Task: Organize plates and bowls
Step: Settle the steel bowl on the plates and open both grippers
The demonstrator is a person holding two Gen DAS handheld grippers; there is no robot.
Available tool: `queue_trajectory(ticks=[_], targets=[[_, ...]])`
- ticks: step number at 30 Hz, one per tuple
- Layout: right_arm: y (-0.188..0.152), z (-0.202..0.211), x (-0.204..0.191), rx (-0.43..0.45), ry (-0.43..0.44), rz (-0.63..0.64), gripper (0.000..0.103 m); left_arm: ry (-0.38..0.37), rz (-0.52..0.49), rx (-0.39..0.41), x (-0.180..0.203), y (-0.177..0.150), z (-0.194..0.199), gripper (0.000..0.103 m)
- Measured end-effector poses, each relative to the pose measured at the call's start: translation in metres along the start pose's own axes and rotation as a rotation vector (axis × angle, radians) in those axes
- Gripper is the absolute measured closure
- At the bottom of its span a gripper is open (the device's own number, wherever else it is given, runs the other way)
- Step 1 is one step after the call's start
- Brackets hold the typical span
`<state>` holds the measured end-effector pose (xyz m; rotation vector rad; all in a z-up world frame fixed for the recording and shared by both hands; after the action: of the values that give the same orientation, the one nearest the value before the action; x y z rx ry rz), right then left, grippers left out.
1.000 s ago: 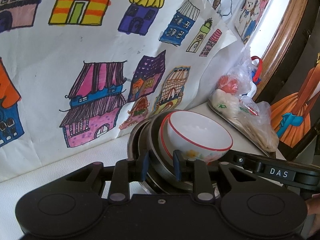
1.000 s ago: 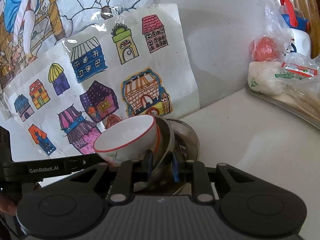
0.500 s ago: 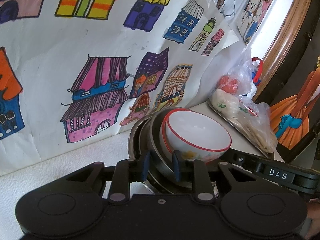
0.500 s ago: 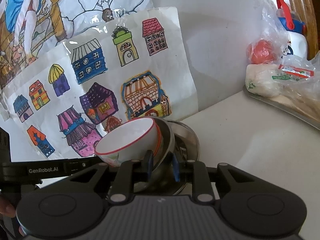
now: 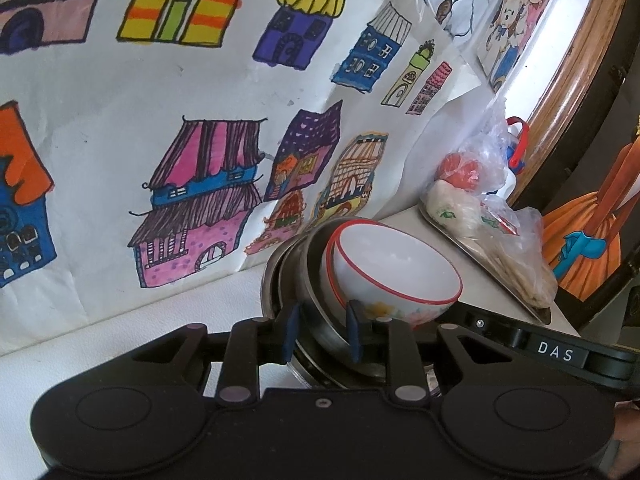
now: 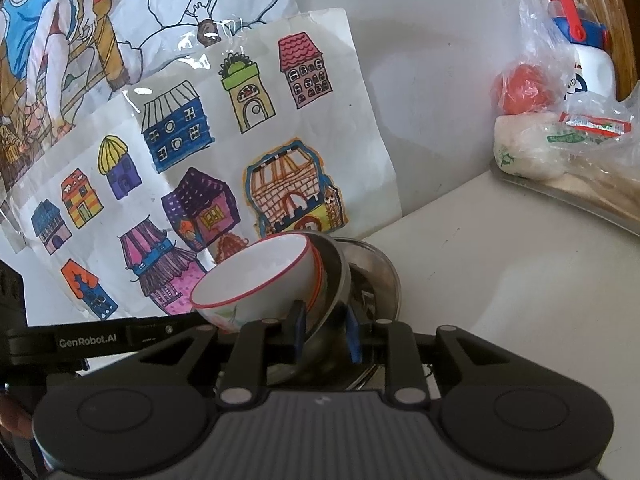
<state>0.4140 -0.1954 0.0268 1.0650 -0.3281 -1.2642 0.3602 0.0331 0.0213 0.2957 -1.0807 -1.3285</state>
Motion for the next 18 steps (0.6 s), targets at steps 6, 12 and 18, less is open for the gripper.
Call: queue_trajectory(ticks=[6, 12, 18], targets=[[-0.0006, 0.0001, -0.0001, 0.006, -0.004, 0.0, 0.076, 0.008, 0.001, 0.004, -0.0004, -0.0004, 0.0008, 0.073], [-0.0017, 0.0007, -0.0001, 0.007, -0.004, -0.007, 0.076, 0.018, -0.006, 0.005, 0.001, -0.0008, 0.001, 0.073], [-0.0031, 0.0032, 0.0002, 0.016, -0.011, -0.009, 0.075, 0.027, -0.009, 0.007, 0.0012, -0.0005, 0.0014, 0.069]])
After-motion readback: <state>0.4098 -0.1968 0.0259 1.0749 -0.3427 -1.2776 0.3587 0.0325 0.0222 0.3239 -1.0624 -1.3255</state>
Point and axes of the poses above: each gripper's, at about its wrist camera, not at the fingertips, and z roughly against the way its jaws point, x to its right, y to its top, the point moved 2 cm from there along -z, roughly the way its jaws point, and after that the axes turned 8 degrees about -y, right-handed, at the moved point
